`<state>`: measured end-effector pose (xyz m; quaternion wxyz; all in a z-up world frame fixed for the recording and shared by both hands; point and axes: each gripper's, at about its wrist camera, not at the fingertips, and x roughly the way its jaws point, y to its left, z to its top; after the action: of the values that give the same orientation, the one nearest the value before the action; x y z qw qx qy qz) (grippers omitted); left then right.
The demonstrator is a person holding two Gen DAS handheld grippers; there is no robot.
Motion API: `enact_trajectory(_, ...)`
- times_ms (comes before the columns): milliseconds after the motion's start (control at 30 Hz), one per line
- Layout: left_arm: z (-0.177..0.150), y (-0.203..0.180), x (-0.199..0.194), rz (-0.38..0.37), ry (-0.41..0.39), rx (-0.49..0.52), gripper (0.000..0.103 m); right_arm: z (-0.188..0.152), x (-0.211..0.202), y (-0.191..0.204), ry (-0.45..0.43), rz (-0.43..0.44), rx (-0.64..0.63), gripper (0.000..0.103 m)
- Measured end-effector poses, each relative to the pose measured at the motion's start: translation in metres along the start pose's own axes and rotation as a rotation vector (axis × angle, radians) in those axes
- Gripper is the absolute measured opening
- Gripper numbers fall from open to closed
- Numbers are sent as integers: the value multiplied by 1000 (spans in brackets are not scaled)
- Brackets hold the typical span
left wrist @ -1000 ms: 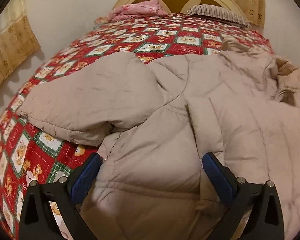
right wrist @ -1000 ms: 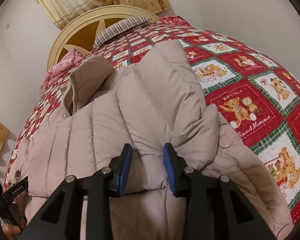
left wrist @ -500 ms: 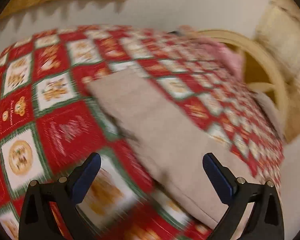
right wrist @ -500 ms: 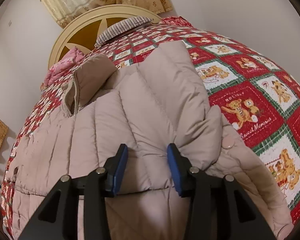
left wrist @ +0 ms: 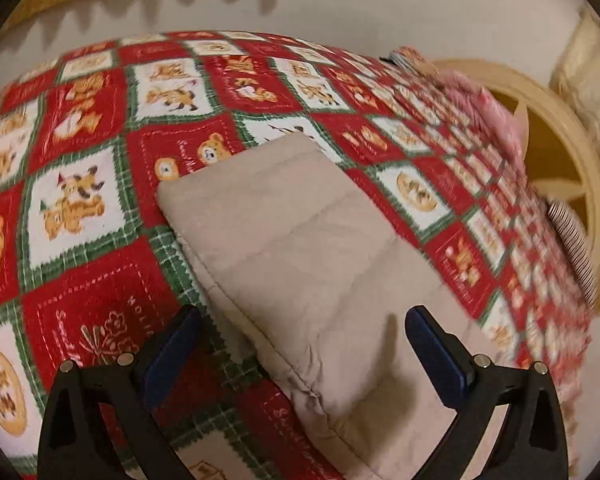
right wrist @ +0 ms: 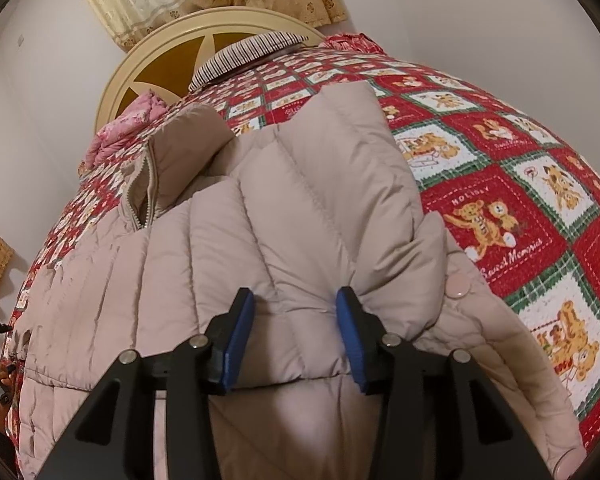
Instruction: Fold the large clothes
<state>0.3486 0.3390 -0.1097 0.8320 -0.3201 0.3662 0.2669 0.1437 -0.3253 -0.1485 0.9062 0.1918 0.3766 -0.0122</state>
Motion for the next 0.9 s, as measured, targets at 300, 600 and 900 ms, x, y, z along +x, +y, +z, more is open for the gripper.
enact_trajectory(300,2,-24,-29,-151,-46,127,10,0,0,0,-1,1,-1,46)
enact_trajectory(600,-81,-157,-214,-477,-325,602,10,0,0,0,-2,7,2,46)
enact_trajectory(900,-292,-255,-272,-738,-188,1051,10,-1,-2,-3,-6,31,16,47)
